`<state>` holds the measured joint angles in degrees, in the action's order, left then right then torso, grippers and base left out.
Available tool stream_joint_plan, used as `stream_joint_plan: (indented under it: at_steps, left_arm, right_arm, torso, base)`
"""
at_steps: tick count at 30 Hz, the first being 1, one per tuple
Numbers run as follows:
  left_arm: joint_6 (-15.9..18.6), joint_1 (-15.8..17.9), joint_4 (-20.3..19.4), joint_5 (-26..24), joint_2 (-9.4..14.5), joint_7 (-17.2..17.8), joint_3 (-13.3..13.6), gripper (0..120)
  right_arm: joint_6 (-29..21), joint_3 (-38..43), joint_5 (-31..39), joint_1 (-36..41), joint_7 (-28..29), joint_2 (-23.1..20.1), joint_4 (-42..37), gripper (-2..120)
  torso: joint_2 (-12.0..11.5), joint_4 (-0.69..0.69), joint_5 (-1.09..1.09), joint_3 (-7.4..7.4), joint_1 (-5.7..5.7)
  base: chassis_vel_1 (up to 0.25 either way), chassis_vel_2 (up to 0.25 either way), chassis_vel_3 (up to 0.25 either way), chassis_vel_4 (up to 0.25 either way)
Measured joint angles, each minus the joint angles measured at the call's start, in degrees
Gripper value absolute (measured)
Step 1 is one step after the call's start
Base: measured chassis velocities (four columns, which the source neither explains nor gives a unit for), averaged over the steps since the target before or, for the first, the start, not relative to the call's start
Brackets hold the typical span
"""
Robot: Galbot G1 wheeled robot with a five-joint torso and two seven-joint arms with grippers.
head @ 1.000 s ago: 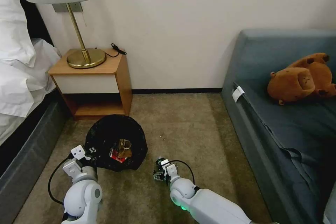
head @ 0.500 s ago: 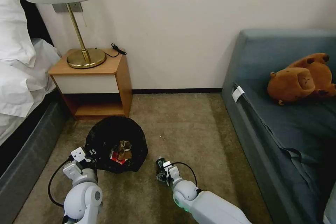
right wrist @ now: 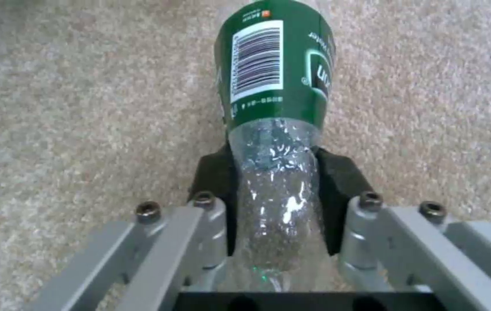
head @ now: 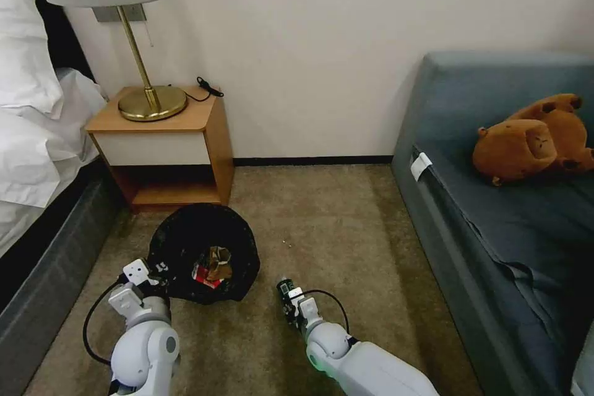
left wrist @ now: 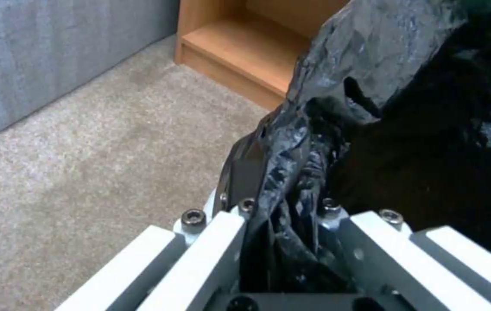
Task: Pick up the trash bin, then pick up the garbage on the floor and place it into the trash bin.
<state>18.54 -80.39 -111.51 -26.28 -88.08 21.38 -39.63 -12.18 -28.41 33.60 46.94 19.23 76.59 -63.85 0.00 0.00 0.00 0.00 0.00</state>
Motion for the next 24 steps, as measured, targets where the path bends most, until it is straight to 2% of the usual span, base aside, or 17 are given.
stream_joint_plan:
  at_steps: [1, 12, 24]
  left_arm:
    - [0.0, 0.1, 0.2, 0.0, 0.0, 0.0, 0.0, 1]
    - [0.0, 0.4, 0.6, 0.1, 0.0, 0.1, 0.1, 1]
    - [1.0, 2.1, 0.9, 0.6, 0.0, 0.2, 1.5, 1]
  right_arm:
    - [0.2, 0.1, -0.3, 0.0, -0.1, 0.2, 0.2, 20]
    - [0.7, 1.7, -1.0, 0.8, 0.0, -0.6, -1.3, 20]
    - [3.4, 8.0, -3.4, 1.5, 0.7, -2.5, -5.6, 20]
  torso:
    - [0.0, 0.0, -0.01, 0.0, 0.0]
    - [0.0, 0.0, 0.0, 0.0, 0.0]
    - [0.0, 0.0, 0.0, 0.0, 0.0]
  base:
    - [0.0, 0.0, 0.0, 0.0]
    - [0.0, 0.0, 0.0, 0.0]
    - [0.0, 0.0, 0.0, 0.0]
